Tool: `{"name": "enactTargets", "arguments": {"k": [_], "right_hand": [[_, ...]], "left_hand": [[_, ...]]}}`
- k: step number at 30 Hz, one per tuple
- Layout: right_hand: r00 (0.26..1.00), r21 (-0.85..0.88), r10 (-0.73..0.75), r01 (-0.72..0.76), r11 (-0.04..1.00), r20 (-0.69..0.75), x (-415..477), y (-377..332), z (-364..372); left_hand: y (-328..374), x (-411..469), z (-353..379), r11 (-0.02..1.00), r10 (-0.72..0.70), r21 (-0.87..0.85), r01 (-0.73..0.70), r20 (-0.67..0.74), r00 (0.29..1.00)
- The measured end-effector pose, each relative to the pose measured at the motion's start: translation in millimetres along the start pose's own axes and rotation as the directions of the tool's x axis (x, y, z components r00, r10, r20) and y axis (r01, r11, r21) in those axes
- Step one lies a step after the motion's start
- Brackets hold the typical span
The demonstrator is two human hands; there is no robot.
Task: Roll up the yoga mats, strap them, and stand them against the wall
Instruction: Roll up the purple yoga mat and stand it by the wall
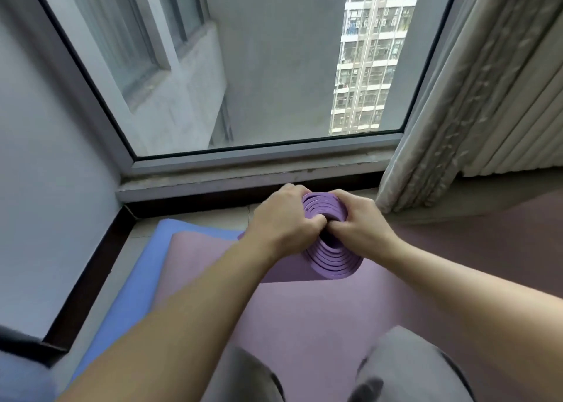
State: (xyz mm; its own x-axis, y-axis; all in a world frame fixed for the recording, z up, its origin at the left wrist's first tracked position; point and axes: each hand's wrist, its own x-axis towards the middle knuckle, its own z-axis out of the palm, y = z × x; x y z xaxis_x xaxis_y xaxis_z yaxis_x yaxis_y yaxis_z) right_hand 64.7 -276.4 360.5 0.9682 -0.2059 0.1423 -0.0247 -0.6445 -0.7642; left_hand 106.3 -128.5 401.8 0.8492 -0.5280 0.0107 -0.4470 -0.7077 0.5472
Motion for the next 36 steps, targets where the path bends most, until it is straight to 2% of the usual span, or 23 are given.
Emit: {"name": "enactTargets", "arguments": {"k": [3, 7, 11, 16, 20, 24, 27, 29, 36], "right_hand": [[0.995, 0.110, -0.067, 0.076, 0.991, -0.078, -1, 7, 6], [0.986, 0.269, -0.131, 0.154, 0.951, -0.099, 13, 9, 8], [0.984, 0.317, -0.171, 0.175, 0.932, -0.042, 56, 27, 19], [0.994, 0.297, -0.024, -0.010, 0.955, 0.111, 112, 89, 61], [0.954, 0.232, 0.144, -0.207, 0.950, 0.261, 152, 148, 75], [0.863, 0.169, 0.276, -0.375, 0.912, 0.423, 187, 214, 69], [0.744, 0.109, 0.358, -0.497, 0.861, 0.564, 200, 267, 55], [0.685, 0.067, 0.403, -0.549, 0.833, 0.607, 210, 296, 49], [0.617, 0.039, 0.429, -0.598, 0.801, 0.660, 229, 330, 79]], "left_hand": [[2, 4, 2, 0.988, 0.070, 0.144, -0.058, -0.076, 0.995], [6, 15, -4, 0.973, 0.127, 0.214, -0.086, -0.186, 0.974], [2, 58, -7, 0.943, 0.080, 0.331, -0.030, -0.139, 0.987], [-38, 138, 32, 0.919, -0.076, 0.392, 0.048, 0.055, 0.996], [-58, 202, 82, 0.923, -0.157, 0.378, 0.074, 0.194, 0.968], [-65, 256, 139, 0.934, -0.181, 0.349, 0.079, 0.270, 0.946], [-70, 282, 187, 0.929, -0.208, 0.363, 0.078, 0.336, 0.918], [-77, 296, 213, 0.926, -0.225, 0.368, 0.087, 0.351, 0.909], [-90, 333, 263, 0.927, -0.241, 0.361, 0.099, 0.374, 0.896]]}}
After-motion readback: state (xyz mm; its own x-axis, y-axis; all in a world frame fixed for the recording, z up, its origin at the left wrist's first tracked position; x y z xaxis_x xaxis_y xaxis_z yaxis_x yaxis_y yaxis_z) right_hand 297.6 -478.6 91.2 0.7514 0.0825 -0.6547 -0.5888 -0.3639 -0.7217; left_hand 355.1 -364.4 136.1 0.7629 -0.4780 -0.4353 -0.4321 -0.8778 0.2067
